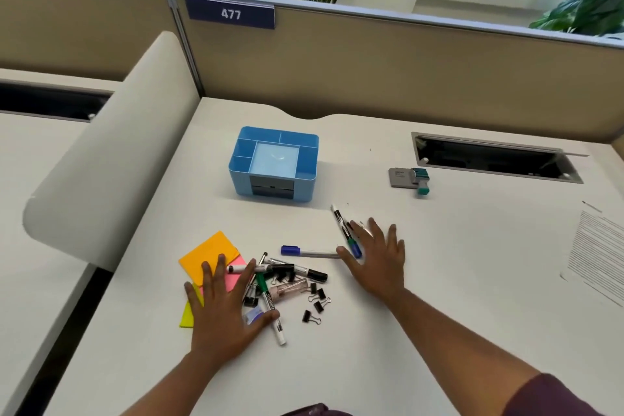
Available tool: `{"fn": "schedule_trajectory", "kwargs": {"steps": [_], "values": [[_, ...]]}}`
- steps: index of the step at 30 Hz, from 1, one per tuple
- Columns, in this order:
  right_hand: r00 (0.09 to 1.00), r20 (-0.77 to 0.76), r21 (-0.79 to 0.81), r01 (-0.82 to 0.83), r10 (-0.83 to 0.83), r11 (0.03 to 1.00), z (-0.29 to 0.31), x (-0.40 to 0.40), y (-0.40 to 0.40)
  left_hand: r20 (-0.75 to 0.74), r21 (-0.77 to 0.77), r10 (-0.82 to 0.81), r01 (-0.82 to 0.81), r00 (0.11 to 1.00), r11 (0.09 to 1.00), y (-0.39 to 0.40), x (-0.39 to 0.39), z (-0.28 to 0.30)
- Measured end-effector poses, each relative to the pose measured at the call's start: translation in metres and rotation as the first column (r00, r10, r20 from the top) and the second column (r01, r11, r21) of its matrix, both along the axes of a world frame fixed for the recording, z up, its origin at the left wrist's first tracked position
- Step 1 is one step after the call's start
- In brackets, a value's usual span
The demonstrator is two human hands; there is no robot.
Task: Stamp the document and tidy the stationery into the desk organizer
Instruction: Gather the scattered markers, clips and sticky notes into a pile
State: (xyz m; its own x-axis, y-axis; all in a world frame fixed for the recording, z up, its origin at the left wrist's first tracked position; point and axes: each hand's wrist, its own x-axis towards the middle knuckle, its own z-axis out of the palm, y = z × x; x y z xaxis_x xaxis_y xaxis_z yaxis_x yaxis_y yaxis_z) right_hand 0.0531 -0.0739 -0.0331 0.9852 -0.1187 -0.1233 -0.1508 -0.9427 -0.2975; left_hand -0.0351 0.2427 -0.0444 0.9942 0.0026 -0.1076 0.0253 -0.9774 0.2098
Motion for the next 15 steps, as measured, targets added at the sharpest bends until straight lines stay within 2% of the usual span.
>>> {"fn": "schedule_trajectory", "kwargs": {"steps": [3, 7, 15], "values": [[0.998, 0.010, 0.019, -0.056, 0.056, 0.998, 0.003, -0.009, 0.048, 0.013, -0.005, 0.003, -0.003, 1.000, 1.000, -0.003, 0.004, 0.001], [0.976, 0.063, -0.023, -0.208, 0.209, 0.978, 0.003, -0.025, 0.107, 0.030, 0.021, 0.002, -0.003, 1.000, 1.000, -0.002, 0.009, 0.002], [0.962, 0.085, 0.014, -0.261, 0.259, 0.965, -0.001, -0.018, 0.148, 0.062, -0.007, -0.009, 0.009, 0.998, 1.000, 0.025, 0.024, 0.001]]}}
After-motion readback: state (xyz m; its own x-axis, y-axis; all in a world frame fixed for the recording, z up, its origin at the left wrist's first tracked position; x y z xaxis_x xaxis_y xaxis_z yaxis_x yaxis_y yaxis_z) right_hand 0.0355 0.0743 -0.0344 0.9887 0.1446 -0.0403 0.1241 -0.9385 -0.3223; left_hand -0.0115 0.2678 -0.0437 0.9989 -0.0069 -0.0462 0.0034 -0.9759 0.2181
